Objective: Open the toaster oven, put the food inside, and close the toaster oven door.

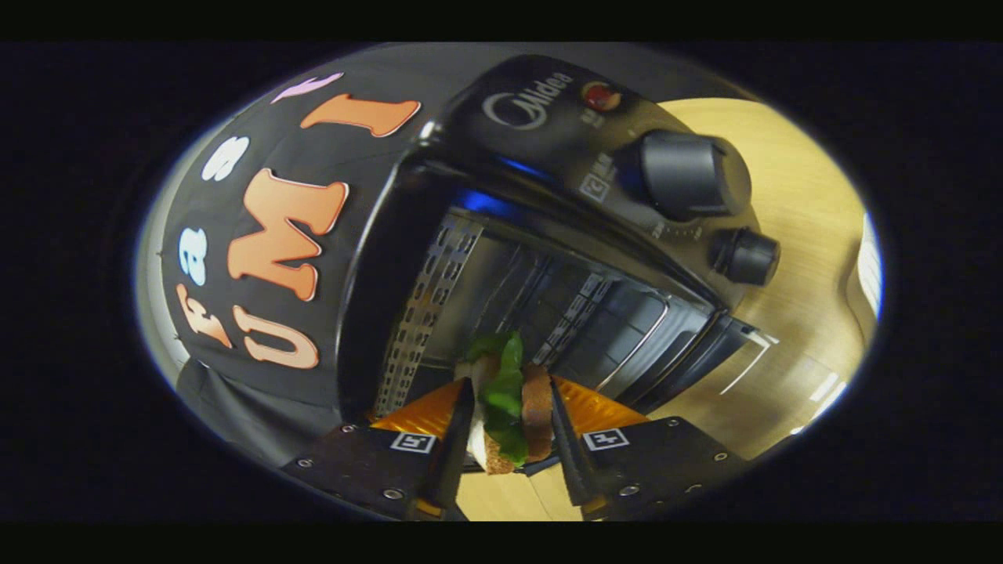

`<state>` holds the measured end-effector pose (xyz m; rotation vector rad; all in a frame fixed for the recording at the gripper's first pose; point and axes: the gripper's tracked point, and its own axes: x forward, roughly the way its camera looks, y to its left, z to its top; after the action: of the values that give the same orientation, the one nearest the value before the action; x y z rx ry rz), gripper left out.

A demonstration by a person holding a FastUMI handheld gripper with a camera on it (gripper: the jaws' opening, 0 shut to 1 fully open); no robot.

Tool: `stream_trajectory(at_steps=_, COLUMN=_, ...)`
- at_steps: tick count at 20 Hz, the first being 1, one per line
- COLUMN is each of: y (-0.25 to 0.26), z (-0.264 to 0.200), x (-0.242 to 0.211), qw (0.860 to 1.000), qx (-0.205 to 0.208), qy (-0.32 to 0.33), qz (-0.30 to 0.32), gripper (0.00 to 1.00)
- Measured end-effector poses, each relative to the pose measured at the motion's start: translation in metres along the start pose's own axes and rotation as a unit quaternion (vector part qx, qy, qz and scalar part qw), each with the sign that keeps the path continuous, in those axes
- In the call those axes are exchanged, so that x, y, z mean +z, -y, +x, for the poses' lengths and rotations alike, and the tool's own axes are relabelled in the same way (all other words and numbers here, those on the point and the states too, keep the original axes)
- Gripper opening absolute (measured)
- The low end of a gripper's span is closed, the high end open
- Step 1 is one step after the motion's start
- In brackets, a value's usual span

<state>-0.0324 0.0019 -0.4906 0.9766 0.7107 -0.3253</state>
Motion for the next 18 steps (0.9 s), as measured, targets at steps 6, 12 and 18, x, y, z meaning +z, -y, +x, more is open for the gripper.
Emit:
stream_trajectory(at_steps=6, y=0.017, z=-0.022, x=0.004, qw=0.993, qx=-0.045, qy=-0.041, qz=-0.105, gripper=0.90)
stream_trajectory(at_steps=12, y=0.051, z=-0.091, x=-0.021, qw=0.962, qx=-0.071, qy=-0.112, qz=-0.239, gripper=0.96)
stream_trajectory(at_steps=18, y=0.068, z=-0.145, x=-0.049, qw=0.917, qx=-0.077, qy=-0.160, qz=-0.356, gripper=0.97)
